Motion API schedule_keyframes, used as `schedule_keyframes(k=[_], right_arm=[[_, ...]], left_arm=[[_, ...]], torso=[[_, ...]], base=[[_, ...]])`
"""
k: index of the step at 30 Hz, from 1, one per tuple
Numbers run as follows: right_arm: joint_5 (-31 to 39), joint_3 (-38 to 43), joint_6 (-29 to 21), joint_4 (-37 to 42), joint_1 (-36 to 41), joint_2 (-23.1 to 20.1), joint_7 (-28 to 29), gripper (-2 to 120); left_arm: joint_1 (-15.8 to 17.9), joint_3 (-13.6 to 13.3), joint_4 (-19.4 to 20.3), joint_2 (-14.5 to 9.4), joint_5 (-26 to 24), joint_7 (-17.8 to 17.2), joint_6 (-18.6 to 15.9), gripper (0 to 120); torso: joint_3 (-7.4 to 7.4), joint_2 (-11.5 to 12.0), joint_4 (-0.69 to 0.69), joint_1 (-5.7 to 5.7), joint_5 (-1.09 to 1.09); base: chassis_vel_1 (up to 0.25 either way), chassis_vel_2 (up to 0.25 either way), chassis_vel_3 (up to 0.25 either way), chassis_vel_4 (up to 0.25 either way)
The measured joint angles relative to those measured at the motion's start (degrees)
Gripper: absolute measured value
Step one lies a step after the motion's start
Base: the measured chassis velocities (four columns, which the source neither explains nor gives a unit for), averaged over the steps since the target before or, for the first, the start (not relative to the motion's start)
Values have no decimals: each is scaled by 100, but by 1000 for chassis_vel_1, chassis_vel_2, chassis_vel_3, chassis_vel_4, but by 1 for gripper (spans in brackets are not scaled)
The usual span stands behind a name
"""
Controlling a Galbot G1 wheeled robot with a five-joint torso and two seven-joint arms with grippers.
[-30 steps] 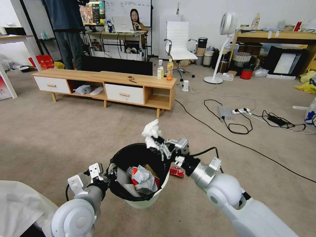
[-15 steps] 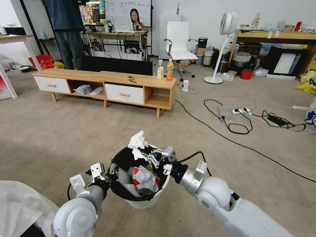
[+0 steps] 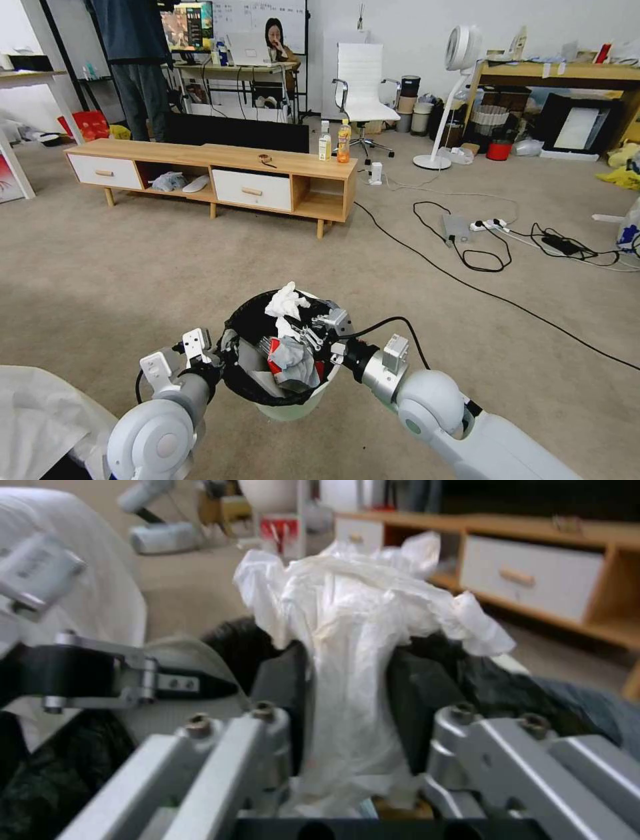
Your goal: Pick up the trash bin and place the garbage on the floor into it.
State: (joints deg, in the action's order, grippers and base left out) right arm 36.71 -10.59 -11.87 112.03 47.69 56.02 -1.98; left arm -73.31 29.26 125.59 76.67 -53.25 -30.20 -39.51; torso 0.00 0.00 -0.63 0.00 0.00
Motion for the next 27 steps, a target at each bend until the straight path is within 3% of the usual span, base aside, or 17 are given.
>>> schedule_keyframes(k=[9,11,15,17,27], right_arm=[[797,107,-1037,319,25,34,587,60],[1058,153,-1386,401,13,59,712,74],[1139,178,-1556,428,-1,67,749,84],[1210,197,-1660,451,6,73,781,96],[1300,191,-1682,477,91,90,856,100]], left_arm=[[-31,-12,14,-1,9,10,5,7],[-41,-14,17,0,18,12,8,7],[-43,-14,24,3,20,14,10,7],[-43,-12,30,8,21,16,12,7],[-82,-2,53,23,43,35,22,7]], torso=[[0,0,0,0,0],[0,0,0,0,0],[0,0,1,0,0],[0,0,1,0,0],[0,0,0,0,0]], base=[[0,0,0,0],[0,0,0,0],[0,0,0,0],[0,0,0,0],[0,0,0,0]])
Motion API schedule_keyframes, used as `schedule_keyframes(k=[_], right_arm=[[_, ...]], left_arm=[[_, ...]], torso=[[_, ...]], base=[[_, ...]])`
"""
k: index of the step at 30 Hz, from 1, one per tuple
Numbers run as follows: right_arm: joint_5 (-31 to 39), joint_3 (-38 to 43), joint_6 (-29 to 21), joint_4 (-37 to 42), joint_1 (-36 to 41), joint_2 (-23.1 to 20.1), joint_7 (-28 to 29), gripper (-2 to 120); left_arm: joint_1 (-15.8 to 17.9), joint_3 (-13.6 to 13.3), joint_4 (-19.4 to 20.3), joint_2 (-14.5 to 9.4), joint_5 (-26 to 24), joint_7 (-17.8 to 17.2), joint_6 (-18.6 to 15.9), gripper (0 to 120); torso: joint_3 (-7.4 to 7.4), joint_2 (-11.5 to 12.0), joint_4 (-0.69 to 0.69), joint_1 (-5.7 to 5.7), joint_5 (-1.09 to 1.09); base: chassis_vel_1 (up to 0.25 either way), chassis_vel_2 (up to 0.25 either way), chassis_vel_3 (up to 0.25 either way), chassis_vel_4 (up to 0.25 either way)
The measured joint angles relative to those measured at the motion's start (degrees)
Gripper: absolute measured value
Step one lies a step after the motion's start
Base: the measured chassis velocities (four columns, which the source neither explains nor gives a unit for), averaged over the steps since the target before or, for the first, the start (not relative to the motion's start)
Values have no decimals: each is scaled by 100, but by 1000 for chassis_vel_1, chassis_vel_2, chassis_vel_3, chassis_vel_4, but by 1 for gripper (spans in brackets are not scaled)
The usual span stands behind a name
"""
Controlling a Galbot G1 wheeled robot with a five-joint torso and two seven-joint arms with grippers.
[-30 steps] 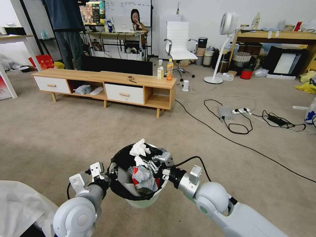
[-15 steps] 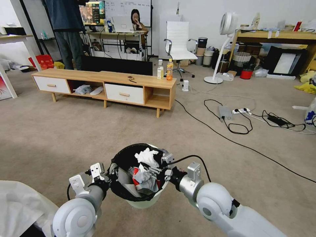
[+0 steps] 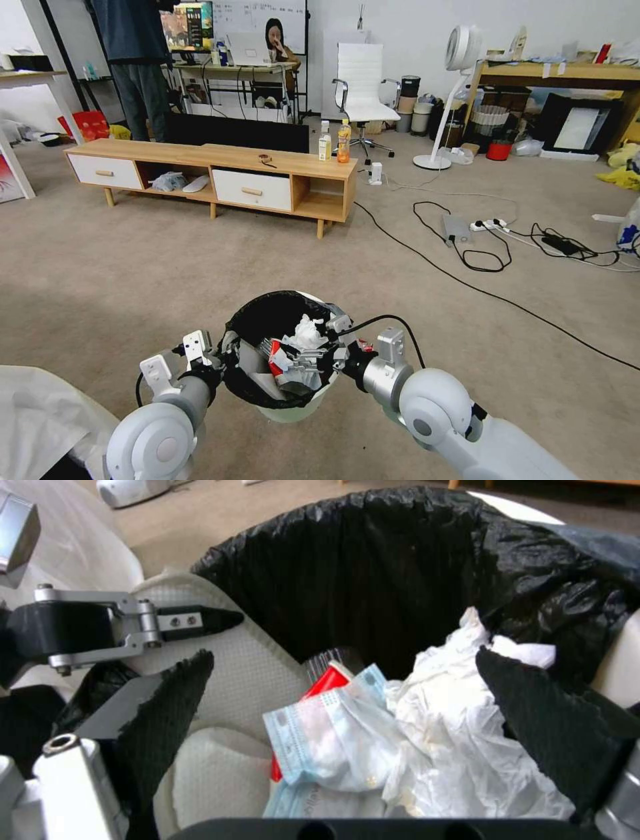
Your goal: Pick up the trash bin and place the garbage on the floor into it.
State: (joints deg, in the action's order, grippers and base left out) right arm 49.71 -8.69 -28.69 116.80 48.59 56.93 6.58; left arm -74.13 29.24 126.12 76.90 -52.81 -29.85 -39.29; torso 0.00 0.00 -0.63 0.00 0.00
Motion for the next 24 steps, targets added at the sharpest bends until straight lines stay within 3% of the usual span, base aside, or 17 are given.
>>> schedule_keyframes(k=[11,14,16,24], right_arm=[[362,25,-168,180,49,71,249,100],[32,200,-13,243,109,71,161,100],[-631,490,347,277,119,82,-26,100],[-1339,1407,861,505,92,42,61,100]], left_arm=[[-55,18,25,4,38,34,22,7],[-56,30,32,2,36,35,23,7],[-53,64,42,1,19,35,23,7],[23,158,53,-16,-45,26,23,7]], torso=[[0,0,0,0,0],[0,0,0,0,0],[0,0,0,0,0],[0,0,1,0,0]], base=[[0,0,0,0],[0,0,0,0],[0,0,0,0],[0,0,0,0]])
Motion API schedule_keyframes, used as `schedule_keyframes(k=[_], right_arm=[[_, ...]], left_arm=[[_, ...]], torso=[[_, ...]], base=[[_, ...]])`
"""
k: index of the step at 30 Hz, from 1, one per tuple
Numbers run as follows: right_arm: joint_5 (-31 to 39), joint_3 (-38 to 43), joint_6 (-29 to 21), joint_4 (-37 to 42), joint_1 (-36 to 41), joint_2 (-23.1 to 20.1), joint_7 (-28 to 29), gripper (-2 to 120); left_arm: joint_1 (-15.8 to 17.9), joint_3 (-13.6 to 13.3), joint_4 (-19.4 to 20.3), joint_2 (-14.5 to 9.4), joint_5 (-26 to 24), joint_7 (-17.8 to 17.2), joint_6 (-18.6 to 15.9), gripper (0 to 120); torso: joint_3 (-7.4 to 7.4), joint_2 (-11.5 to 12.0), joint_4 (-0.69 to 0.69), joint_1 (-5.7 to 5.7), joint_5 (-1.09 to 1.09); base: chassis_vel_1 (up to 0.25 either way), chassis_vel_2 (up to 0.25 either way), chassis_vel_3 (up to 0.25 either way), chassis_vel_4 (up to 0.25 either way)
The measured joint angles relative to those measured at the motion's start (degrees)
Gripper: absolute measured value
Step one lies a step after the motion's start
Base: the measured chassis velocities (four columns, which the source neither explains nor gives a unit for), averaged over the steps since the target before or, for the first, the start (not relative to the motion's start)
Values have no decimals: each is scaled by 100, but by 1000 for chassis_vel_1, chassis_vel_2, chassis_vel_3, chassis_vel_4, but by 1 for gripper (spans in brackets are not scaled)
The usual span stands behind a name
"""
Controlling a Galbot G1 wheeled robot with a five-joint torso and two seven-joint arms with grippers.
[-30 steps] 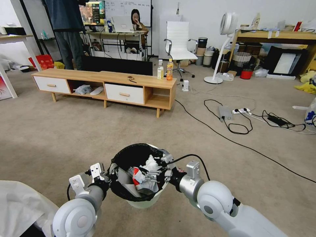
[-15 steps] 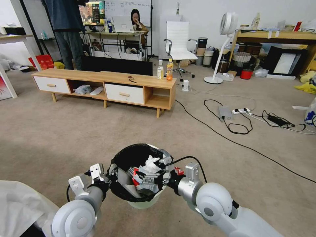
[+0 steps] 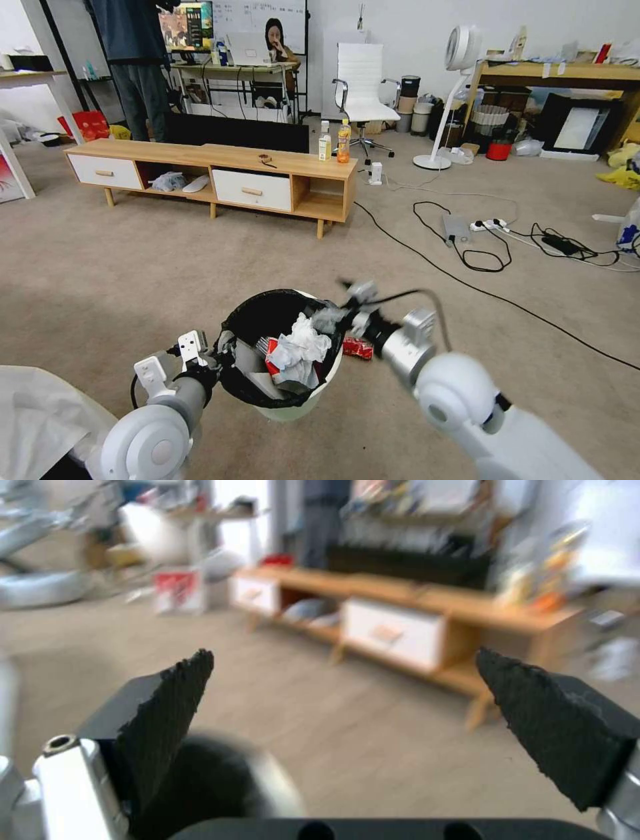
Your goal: Pick up the trash bin and place the garbage on the floor into it.
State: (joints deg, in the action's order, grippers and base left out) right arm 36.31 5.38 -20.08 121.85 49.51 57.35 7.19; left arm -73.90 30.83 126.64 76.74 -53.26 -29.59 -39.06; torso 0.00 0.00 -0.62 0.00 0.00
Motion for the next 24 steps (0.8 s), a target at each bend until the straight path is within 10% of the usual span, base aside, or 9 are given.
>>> schedule_keyframes(k=[12,24], right_arm=[[-928,802,646,-455,584,120,1312,100],[-1490,743,909,-715,777,533,1374,100]], left_arm=[[207,173,-33,-19,-106,-53,-4,7],[205,174,-9,-74,-187,-101,-22,7]], torso=[[0,0,-1,0,0],[0,0,-1,0,0]], base=[[0,0,0,0],[0,0,0,0]])
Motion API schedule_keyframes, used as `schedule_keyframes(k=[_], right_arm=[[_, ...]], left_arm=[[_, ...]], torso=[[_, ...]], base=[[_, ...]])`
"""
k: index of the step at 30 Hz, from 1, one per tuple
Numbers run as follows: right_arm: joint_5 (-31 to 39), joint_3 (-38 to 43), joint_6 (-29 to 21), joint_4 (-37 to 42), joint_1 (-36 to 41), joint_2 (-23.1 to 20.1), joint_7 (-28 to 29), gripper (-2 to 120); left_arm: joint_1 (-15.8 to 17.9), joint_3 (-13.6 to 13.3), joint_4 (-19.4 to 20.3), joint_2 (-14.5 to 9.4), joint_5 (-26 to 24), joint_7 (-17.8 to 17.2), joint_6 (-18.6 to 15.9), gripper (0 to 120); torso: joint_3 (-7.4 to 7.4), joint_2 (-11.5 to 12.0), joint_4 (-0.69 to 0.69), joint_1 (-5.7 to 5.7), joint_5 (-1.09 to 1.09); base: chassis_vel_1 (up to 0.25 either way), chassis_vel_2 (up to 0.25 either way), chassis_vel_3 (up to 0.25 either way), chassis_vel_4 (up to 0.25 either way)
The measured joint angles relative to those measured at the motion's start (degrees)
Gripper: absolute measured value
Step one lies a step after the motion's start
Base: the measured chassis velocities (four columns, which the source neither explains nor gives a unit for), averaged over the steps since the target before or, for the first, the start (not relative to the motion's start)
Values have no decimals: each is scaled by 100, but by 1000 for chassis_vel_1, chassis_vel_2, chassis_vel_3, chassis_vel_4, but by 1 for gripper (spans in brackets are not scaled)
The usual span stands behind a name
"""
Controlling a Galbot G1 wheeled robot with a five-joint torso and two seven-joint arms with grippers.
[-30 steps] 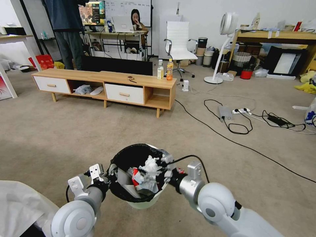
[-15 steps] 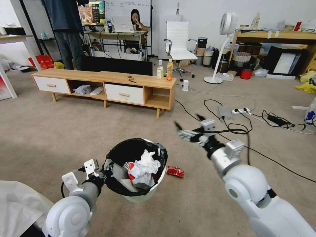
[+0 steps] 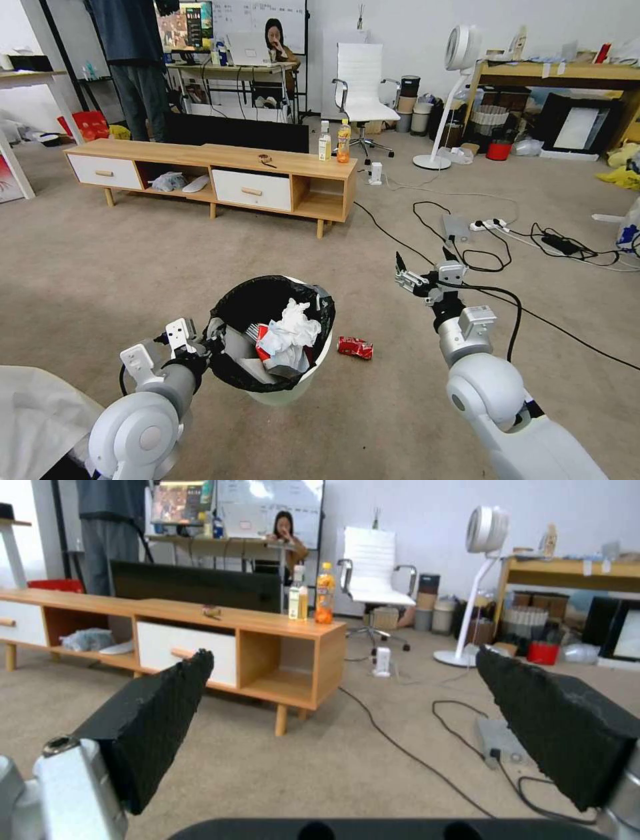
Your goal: Pick up the trash bin and place the garbage on the floor into it.
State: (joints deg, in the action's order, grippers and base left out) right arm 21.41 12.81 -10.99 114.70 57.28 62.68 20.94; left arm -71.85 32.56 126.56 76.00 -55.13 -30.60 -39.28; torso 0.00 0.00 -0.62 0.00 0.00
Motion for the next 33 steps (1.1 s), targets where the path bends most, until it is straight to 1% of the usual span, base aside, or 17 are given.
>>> schedule_keyframes(k=[13,18,19,21,27,33], right_arm=[[15,-27,30,29,-13,49,-25,100],[12,-32,49,25,-15,58,-28,100],[6,-33,69,13,-15,78,-28,100],[-10,-33,101,-2,-15,86,-28,100],[-30,-33,130,-33,-17,80,-30,100],[-31,-38,139,-45,-27,98,-33,100]], left_arm=[[-32,-15,36,2,-8,-5,-6,7],[-42,-15,45,19,-1,-9,-6,7],[-54,-19,46,32,6,-11,-6,7],[-60,-22,49,44,13,-13,-6,7],[-65,-23,53,58,23,-15,-6,7],[-71,-22,54,69,27,-15,-6,7]], torso=[[0,0,0,0,0],[-1,0,0,0,-2],[0,0,-1,0,3],[0,0,0,0,-1],[2,1,-1,-2,1],[0,0,0,-1,0]], base=[[-11,9,15,-10],[-129,127,109,-116],[-215,211,211,-231],[-233,228,237,-232],[-199,205,225,-192],[-41,46,41,-36]])
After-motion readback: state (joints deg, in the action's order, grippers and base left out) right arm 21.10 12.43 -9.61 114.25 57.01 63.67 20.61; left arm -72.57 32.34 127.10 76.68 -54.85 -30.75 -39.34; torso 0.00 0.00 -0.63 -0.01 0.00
